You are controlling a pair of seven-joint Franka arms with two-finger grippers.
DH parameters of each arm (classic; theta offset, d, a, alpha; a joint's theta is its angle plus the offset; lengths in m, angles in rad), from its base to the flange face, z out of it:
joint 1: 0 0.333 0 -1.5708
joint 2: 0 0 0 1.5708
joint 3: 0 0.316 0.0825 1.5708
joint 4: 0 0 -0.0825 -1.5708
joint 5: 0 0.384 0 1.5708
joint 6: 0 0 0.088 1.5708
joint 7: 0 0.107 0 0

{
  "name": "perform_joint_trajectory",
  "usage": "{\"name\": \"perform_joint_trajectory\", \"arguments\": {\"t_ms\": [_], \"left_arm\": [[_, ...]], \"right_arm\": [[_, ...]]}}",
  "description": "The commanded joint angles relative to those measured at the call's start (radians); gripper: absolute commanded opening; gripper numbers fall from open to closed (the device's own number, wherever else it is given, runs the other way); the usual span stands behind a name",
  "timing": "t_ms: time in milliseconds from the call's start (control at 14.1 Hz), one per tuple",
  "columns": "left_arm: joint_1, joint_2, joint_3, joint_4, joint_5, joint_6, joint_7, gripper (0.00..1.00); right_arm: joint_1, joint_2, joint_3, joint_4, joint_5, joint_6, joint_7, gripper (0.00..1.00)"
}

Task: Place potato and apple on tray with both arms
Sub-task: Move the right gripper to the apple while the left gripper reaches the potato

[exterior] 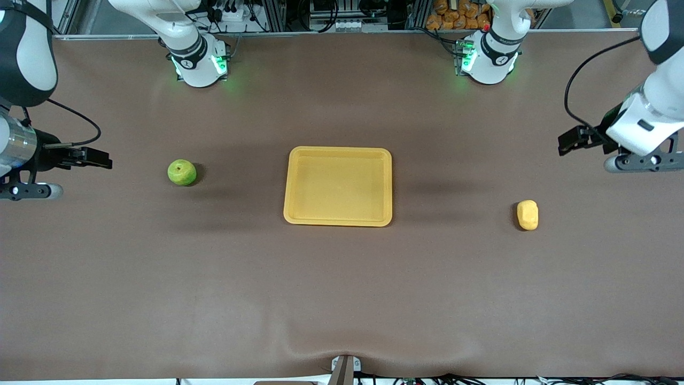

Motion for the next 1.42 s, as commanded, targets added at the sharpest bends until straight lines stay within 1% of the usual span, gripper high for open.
{"name": "perform_joint_trajectory", "arguments": {"t_ms": [0,285,569,854,1139,1352], "left_arm": [[0.013,0.009,-0.002,-0.098,-0.005,0.110,-0.004,1.00],[0.016,0.057,-0.002,-0.183,-0.005,0.256,-0.004,1.00],[0.033,0.132,-0.002,-0.207,-0.005,0.353,-0.005,1.00],[0.047,0.231,0.001,-0.210,-0.005,0.451,-0.004,1.00],[0.066,0.300,-0.001,-0.206,0.025,0.512,-0.004,1.00],[0.067,0.346,0.001,-0.204,0.050,0.561,-0.004,1.00]], "right_arm": [[0.002,0.029,0.012,0.018,-0.015,-0.011,0.003,1.00],[0.000,0.054,0.014,0.019,-0.006,-0.034,0.040,1.00],[0.008,0.051,0.014,-0.040,-0.003,-0.034,0.043,1.00],[0.017,0.022,0.015,-0.144,0.001,0.013,0.095,1.00],[0.018,-0.052,0.015,-0.319,0.001,0.154,0.095,1.00],[0.018,-0.070,0.017,-0.379,0.001,0.199,0.095,1.00]]}}
